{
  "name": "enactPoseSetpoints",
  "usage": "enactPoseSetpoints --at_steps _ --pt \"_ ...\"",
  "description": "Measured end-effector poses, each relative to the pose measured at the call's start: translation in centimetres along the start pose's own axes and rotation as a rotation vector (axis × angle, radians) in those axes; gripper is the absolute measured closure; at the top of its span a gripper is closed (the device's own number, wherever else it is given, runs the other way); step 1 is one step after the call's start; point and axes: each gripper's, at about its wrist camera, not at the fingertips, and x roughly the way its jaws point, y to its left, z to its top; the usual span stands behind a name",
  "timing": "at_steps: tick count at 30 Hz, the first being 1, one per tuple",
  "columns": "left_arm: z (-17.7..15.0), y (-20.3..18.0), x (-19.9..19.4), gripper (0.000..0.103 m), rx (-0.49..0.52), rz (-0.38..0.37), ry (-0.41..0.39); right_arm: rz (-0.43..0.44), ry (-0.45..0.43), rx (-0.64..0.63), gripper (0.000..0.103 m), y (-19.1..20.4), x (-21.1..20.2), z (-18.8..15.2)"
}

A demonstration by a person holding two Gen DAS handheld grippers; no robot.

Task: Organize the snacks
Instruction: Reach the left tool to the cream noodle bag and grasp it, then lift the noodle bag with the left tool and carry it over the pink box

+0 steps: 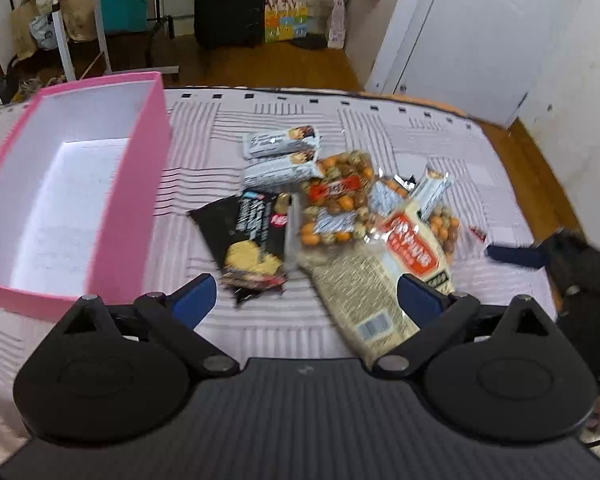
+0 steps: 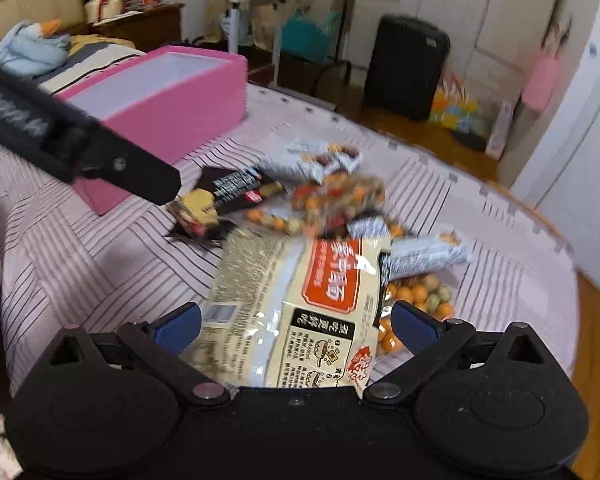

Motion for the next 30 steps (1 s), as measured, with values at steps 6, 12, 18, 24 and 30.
enactPoseSetpoints --at_steps 6,12,18,24,30 --pt "-1.8 0.3 4.4 0.01 -0.059 -0.076 0.012 0.068 0.046 0.172 0.001 -2.2 1.9 -1.4" --pt "-3.3 0.8 7.8 0.01 -0.121 -0.131 0.034 0.092 0.082 0.12 0.0 -1.8 3.4 -2.1" --pt "-5.3 1.2 9.9 0.01 -0.236 -0.256 0.126 0.125 0.114 0.184 0.0 -2.7 3.7 -2.6" --pt "-6.9 1.1 10.9 0.015 -0.298 -0.291 0.145 0.15 0.14 0.233 0.0 -3.6 4.7 -3.1" --pt "-6.8 -0.8 10.8 0.045 -0.2 -0.28 0.075 0.171 0.14 0.246 0.0 -3.9 5.3 -3.3"
